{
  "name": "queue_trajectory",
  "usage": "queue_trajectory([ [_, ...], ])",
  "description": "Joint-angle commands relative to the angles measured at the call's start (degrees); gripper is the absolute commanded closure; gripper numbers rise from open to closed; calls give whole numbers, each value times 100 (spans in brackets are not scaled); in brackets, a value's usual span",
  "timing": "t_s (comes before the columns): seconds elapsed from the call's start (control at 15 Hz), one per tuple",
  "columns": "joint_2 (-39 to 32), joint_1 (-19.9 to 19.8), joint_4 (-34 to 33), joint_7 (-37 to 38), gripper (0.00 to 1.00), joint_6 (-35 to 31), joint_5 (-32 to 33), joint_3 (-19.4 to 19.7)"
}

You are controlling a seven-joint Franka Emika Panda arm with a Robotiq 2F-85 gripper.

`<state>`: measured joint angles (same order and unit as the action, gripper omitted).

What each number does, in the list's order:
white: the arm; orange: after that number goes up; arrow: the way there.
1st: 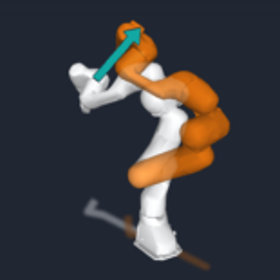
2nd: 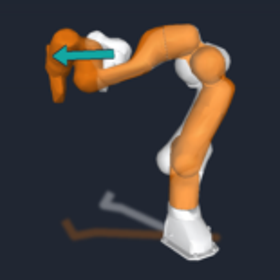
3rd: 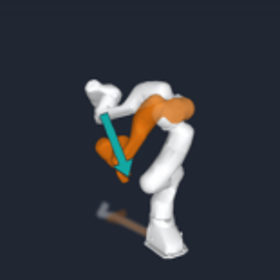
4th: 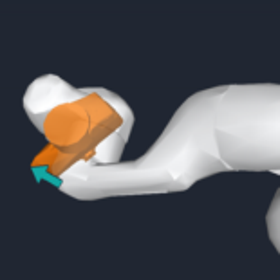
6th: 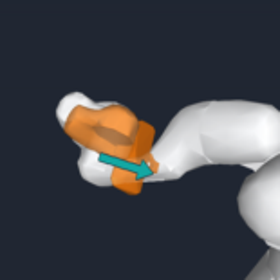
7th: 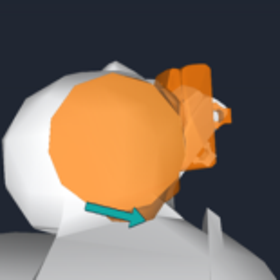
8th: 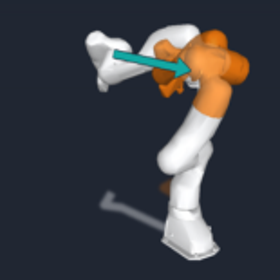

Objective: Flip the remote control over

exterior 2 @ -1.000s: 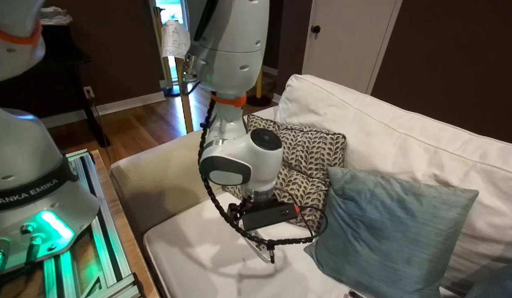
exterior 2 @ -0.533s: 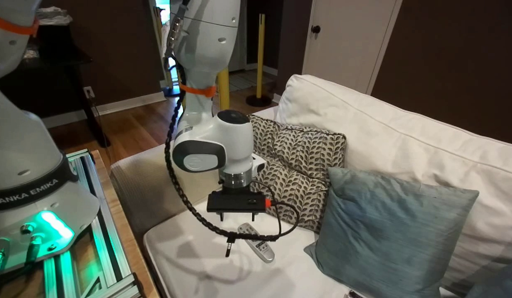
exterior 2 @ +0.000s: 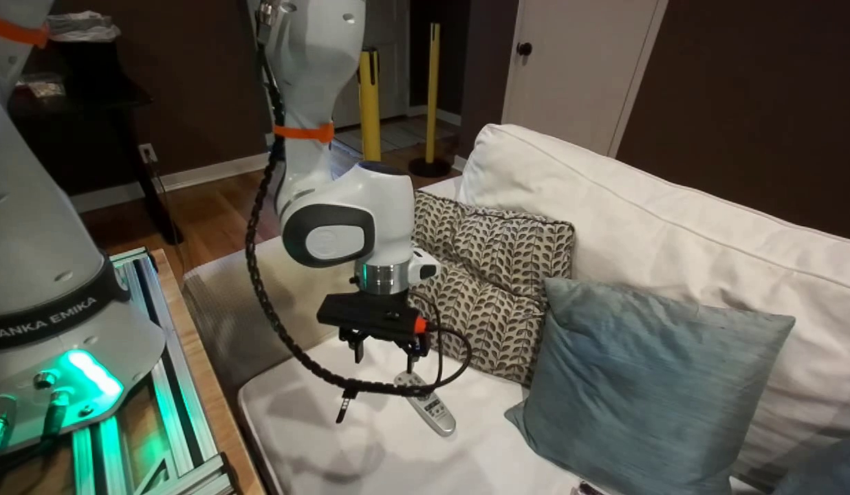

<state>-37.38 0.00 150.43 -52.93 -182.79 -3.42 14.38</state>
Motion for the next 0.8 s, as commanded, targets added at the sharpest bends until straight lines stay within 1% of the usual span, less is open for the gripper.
queue_trajectory([
  [0.0, 48, -4, -1, 602, 0, 45, 739, 126],
  [0.13, 46, -39, -12, 726, 0, 45, 906, 121],
  [0.73, 44, -73, -14, 725, 0, 45, 937, 120],
])
